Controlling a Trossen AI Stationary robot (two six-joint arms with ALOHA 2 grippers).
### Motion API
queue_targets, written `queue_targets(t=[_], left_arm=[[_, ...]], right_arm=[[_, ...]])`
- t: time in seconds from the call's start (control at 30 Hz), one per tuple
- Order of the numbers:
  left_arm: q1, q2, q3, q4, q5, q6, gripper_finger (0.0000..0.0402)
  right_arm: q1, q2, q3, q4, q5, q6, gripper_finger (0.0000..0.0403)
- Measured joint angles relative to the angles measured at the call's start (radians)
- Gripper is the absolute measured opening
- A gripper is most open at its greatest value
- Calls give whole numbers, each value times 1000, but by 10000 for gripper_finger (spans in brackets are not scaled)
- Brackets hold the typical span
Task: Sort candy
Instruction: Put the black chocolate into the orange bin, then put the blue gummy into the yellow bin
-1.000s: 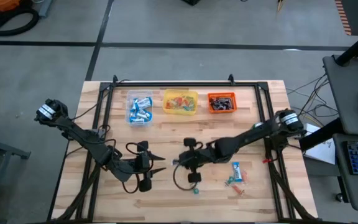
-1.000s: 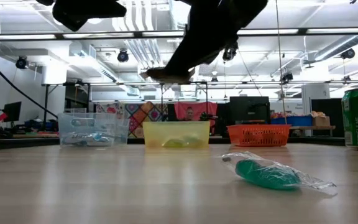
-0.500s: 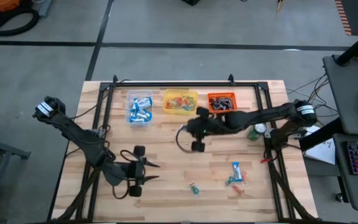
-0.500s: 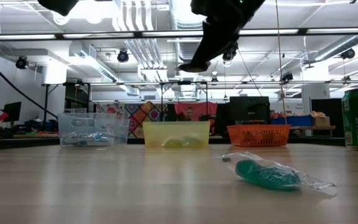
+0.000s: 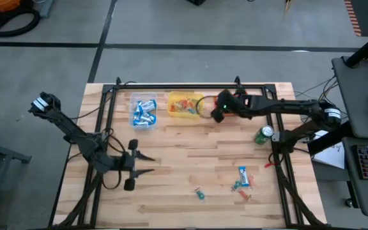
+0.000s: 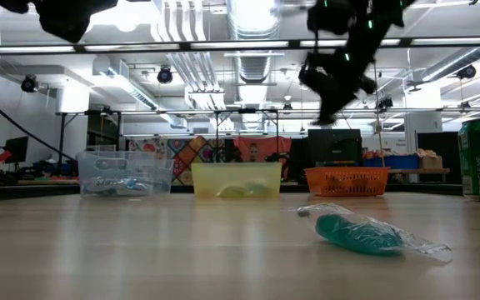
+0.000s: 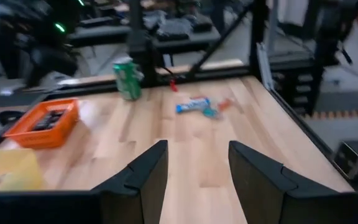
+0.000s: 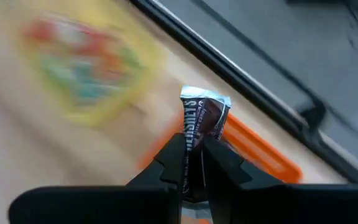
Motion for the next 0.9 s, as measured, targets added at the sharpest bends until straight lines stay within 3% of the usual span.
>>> queue_targets(t=[0.13,0.3,0.73,0.9], left_arm=[[5,-74,-76,62,-53,-2,153],[6,-127,-128,131,-55,-11,153],[6,-114,-121,130,-61,-28,153],[6,-114,-121,129,-60,-45,153]], right_arm=[[-131,-12,-109,36,-10,91,33],[-212,-13,-203,165,-67,112,43],[-230,-14,-205,205,-101,111,129],[-199,-33,-190,216,-230,112,132]])
